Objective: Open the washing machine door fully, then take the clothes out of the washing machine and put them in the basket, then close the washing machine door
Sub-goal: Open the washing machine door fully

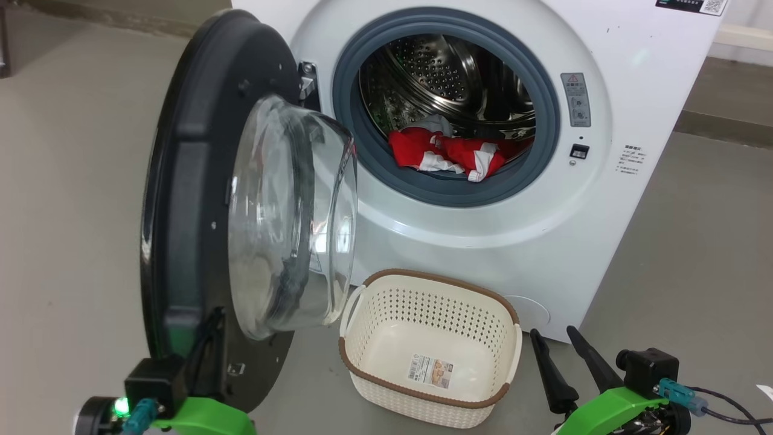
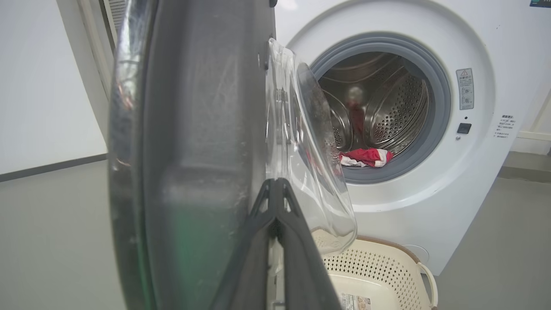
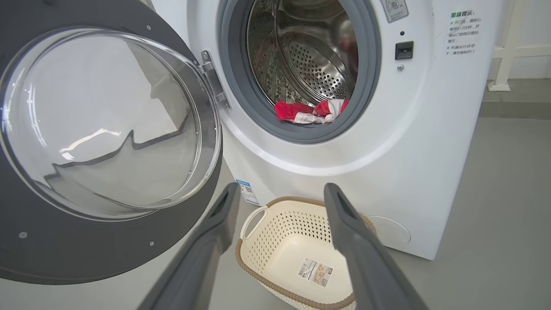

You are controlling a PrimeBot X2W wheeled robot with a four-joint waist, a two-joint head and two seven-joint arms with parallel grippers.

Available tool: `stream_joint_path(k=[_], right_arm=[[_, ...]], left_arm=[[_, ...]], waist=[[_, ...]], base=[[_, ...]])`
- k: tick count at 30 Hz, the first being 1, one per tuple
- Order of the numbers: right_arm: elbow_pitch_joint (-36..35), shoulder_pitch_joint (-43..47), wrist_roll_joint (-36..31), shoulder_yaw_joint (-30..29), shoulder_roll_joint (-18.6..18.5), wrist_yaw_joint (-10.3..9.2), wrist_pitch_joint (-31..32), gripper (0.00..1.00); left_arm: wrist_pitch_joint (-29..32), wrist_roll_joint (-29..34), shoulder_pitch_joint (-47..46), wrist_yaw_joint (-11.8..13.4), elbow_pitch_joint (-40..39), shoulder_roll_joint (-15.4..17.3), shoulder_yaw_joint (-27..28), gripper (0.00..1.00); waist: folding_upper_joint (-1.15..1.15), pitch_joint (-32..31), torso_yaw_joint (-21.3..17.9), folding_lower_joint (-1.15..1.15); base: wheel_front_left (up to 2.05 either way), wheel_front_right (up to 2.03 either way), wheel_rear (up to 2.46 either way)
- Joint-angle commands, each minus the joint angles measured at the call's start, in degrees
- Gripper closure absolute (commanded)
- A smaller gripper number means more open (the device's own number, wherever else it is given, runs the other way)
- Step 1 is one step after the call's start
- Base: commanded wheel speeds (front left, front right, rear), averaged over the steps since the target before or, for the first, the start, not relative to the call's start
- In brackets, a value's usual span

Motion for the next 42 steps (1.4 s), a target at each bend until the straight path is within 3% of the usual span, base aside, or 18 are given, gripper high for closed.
stream_joint_path(k=[1,6,20,26,42], right_arm=[[-1.15,-0.89,0.21,1.09,-0.02,0.39,-0.53,0.0],[-1.3,-0.18,-0.13,0.87,-0.02,0.39,-0.53,0.0],[-1.29,-0.39,-2.19,0.12,-0.02,0.39,-0.54,0.0],[-1.28,-0.94,-3.11,-0.05,-0.02,0.39,-0.54,0.0],[-0.83,-2.35,-4.86,-0.8,-0.02,0.39,-0.54,0.0]], left_arm=[[-0.11,-0.33,-1.14,0.95,-1.04,1.98,3.2,1.0],[0.14,-0.83,-1.33,1.72,-0.02,4.07,5.37,1.0],[-3.47,-4.16,-8.28,0.21,10.98,9.67,11.25,1.0],[-3.86,-4.6,-10.11,1.26,12.51,10.72,12.53,1.0],[-6.08,-6.74,-16.27,1.26,21.99,14.0,15.92,1.0]], waist=[[0.0,-0.04,0.2,0.0],[0.0,0.14,0.36,0.0],[0.0,2.26,-0.22,0.0],[0.0,3.45,-0.87,0.0],[0.0,5.29,-2.94,0.0]], base=[[0.0,0.0,0.0],[0.0,0.0,0.0],[0.0,0.0,0.0],[0.0,0.0,0.0],[0.0,0.0,0.0]])
